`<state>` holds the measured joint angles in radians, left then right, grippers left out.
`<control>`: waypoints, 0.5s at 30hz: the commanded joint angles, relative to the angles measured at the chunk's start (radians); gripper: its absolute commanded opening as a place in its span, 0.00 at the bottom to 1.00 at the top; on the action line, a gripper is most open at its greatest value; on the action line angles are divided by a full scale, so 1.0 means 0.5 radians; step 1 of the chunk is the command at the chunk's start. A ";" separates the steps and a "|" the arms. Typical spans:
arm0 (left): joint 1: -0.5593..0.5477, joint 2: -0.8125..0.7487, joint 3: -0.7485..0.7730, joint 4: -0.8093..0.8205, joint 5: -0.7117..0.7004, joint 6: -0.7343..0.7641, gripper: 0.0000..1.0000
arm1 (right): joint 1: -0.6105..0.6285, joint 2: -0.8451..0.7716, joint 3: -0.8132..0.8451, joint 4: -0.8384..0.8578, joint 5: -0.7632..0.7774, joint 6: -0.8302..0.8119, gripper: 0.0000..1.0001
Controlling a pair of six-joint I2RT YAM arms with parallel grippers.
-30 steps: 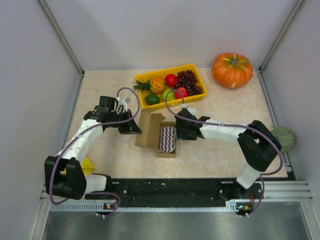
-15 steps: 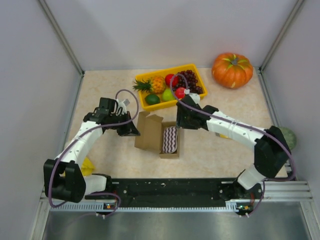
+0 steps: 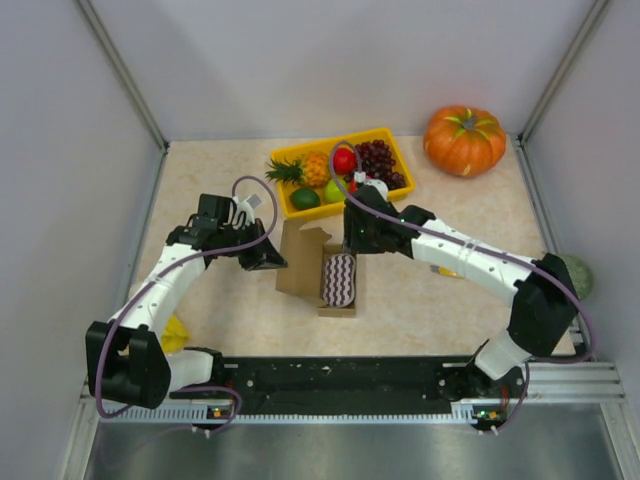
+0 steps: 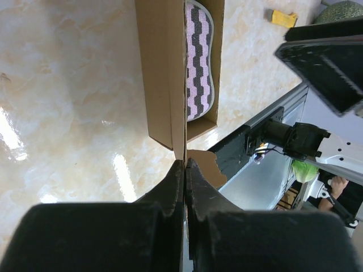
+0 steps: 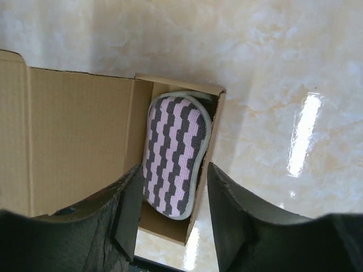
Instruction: Unpack the express box
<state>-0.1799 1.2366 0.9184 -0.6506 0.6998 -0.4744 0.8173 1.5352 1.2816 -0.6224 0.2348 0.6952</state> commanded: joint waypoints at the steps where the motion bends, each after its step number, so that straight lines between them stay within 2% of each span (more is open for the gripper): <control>1: -0.008 -0.056 0.050 0.080 0.052 -0.021 0.01 | 0.044 0.132 0.085 0.048 -0.095 -0.099 0.46; 6: -0.008 -0.049 0.044 0.083 0.052 -0.015 0.01 | 0.044 0.249 0.106 0.113 -0.153 -0.136 0.41; 15: -0.011 -0.034 0.050 0.086 0.002 -0.125 0.00 | 0.062 0.405 0.085 0.104 -0.203 -0.010 0.40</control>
<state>-0.1806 1.2366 0.9184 -0.6434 0.7010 -0.4957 0.8295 1.7256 1.2919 -0.5922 0.1387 0.6540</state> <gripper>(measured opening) 0.012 0.400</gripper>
